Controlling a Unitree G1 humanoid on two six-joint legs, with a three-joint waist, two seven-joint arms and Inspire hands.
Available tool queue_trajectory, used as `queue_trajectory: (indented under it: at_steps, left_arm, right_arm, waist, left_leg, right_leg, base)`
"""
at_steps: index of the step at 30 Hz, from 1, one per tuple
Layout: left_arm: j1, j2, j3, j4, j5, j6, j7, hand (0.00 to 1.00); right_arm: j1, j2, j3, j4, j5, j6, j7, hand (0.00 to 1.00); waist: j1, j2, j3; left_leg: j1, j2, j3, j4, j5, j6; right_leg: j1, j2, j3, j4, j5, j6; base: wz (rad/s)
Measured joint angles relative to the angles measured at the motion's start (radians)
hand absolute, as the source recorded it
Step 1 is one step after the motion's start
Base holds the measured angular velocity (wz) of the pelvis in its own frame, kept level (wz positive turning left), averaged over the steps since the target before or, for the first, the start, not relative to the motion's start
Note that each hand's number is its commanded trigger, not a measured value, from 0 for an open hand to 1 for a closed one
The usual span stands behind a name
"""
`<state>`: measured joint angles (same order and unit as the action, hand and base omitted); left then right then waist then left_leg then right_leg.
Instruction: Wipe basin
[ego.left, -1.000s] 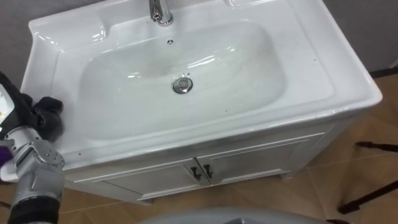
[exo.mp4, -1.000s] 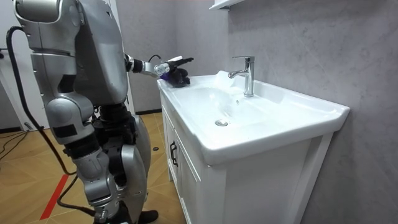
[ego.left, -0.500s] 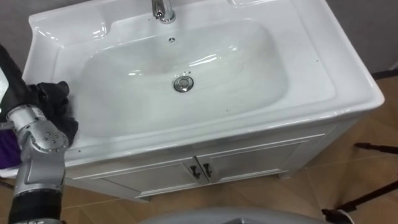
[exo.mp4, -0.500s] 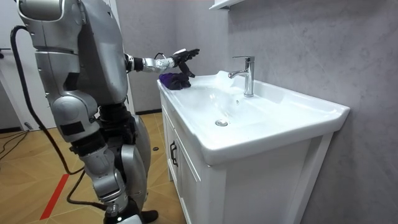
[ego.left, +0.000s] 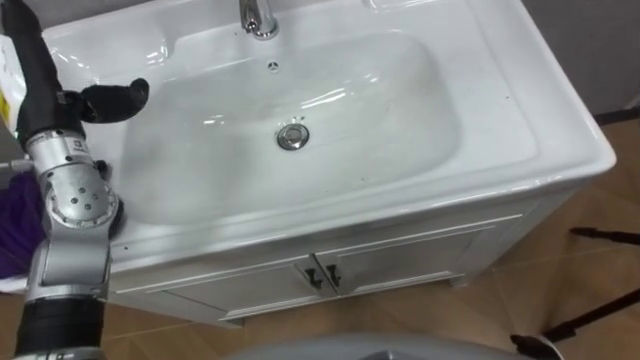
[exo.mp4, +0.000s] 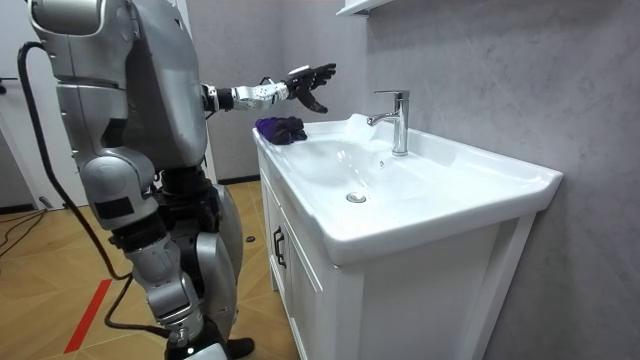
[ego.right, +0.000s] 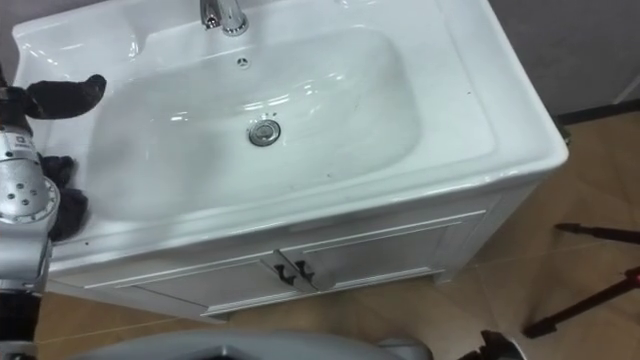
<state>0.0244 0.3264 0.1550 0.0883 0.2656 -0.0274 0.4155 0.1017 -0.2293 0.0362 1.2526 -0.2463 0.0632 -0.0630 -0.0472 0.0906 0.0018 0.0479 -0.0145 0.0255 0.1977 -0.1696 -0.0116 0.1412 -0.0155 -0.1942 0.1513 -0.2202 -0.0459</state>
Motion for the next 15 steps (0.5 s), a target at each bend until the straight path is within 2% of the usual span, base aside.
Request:
queue_trajectory:
  at_steps: [5,9,12,15]
  left_arm:
    - [-0.005,0.0,0.05,-0.001,-0.001,-0.018,0.079,0.0]
    - [-0.039,0.007,0.136,-0.002,-0.001,-0.031,0.204,0.0]
    - [-0.039,0.008,0.208,-0.005,-0.001,-0.052,0.265,0.0]
    - [-0.037,0.009,0.29,-0.003,-0.003,-0.054,0.323,0.0]
  right_arm:
    - [0.008,0.0,0.0,0.018,0.008,-0.003,-0.01,0.0]
    - [0.033,0.001,0.0,0.019,0.011,0.002,-0.019,0.0]
    - [0.05,0.001,0.001,0.02,0.009,0.0,-0.021,0.0]
    - [0.058,0.0,-0.002,0.02,0.003,0.005,-0.005,0.0]
  waist:
    - [0.008,0.002,-0.0009]
    - [0.032,0.005,-0.0028]
    - [0.061,0.004,-0.0023]
    - [0.085,0.005,-0.0029]
  left_leg:
    - [-0.002,0.001,0.003,0.005,0.0,0.0]
    - [-0.002,0.001,0.003,0.004,0.0,0.0]
    - [0.002,0.0,0.003,-0.001,0.0,0.0]
    - [-0.001,-0.002,-0.006,-0.001,0.0,0.0]
  right_leg:
    - [-0.001,0.0,0.0,0.001,0.0,0.0]
    - [-0.002,-0.001,0.001,0.001,0.0,0.0]
    - [-0.002,0.003,0.006,0.001,0.0,0.0]
    - [-0.002,0.002,-0.001,0.0,0.0,0.0]
  base:
    - [0.0]
    - [-0.01]
    - [-0.04]
    - [0.05]
